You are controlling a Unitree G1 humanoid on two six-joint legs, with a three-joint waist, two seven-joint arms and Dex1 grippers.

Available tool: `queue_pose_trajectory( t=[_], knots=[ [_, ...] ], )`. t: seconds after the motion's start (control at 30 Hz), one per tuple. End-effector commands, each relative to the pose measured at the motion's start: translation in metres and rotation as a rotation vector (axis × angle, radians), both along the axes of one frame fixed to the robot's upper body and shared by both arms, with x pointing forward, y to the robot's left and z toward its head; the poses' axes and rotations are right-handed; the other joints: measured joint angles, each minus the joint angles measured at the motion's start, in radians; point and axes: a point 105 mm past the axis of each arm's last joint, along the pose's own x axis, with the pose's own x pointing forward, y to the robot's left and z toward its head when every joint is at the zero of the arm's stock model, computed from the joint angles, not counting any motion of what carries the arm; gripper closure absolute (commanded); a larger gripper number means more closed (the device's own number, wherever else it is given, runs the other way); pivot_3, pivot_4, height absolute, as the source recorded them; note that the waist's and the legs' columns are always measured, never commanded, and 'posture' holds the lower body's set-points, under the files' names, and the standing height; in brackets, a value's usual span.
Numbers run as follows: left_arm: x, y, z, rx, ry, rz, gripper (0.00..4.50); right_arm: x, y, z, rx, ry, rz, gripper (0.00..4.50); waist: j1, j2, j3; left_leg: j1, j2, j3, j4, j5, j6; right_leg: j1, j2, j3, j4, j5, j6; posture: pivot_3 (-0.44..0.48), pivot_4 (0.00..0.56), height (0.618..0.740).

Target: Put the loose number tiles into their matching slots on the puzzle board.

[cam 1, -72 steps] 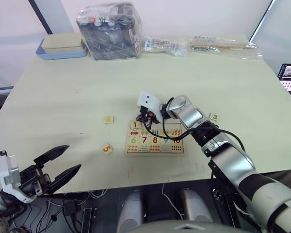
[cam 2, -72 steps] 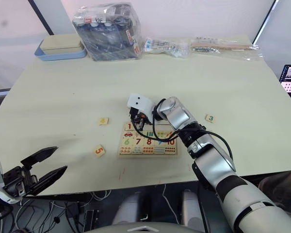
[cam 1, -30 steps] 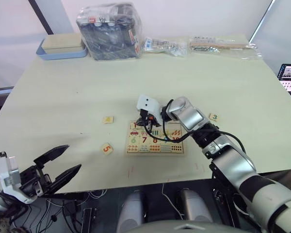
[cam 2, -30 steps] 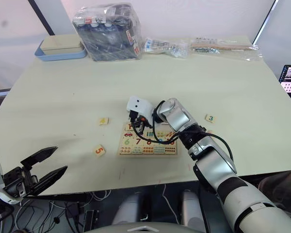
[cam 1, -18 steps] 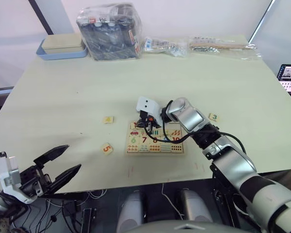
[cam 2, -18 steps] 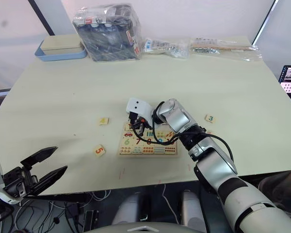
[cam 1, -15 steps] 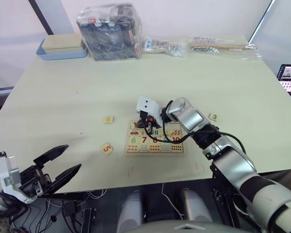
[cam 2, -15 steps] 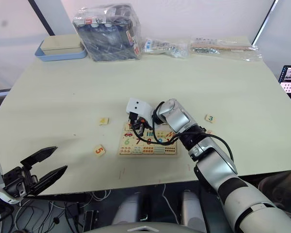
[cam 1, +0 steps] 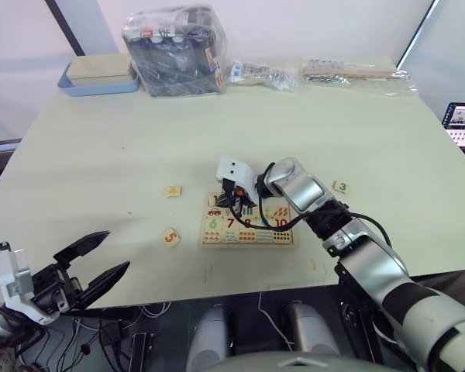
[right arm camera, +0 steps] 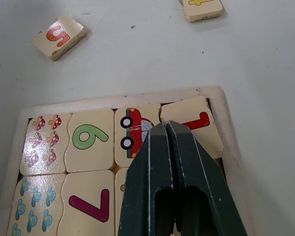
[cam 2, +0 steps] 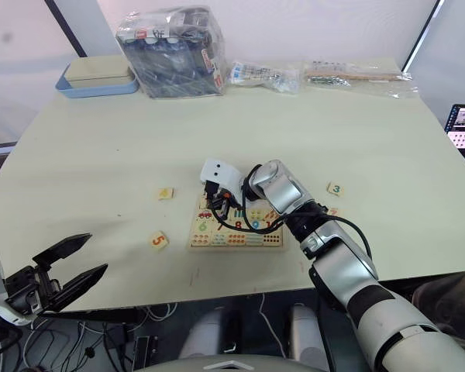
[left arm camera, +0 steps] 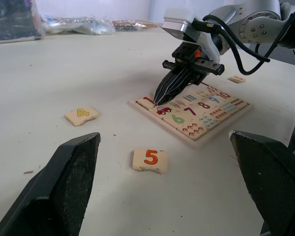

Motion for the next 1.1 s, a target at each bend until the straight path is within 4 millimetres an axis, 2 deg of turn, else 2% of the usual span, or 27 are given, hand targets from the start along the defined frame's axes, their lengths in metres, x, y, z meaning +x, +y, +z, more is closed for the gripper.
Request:
queue_pose_trajectory(
  t=[0.03, 1.1],
  knots=[
    [-0.001, -0.002, 0.003, 0.0, -0.018, -0.003, 0.0, -0.004, 0.002, -0.006, -0.014, 0.01, 0.001, 4.49, 0.0, 0.0, 0.0, 0.0, 0.0, 0.0, 0.0, 0.0, 0.0, 0.0, 0.0, 0.0, 0.0, 0.0, 0.0, 0.0, 0.15, 0.74],
    [-0.004, -0.003, 0.001, -0.008, -0.022, 0.01, 0.0, -0.004, 0.016, -0.002, 0.023, 0.012, -0.027, 4.49, -0.003, 0.0, 0.0, 0.0, 0.0, -0.001, 0.0, 0.0, 0.0, -0.001, -0.005, 0.0, 0.001, 0.0, -0.001, 0.0, 0.15, 0.74]
  ],
)
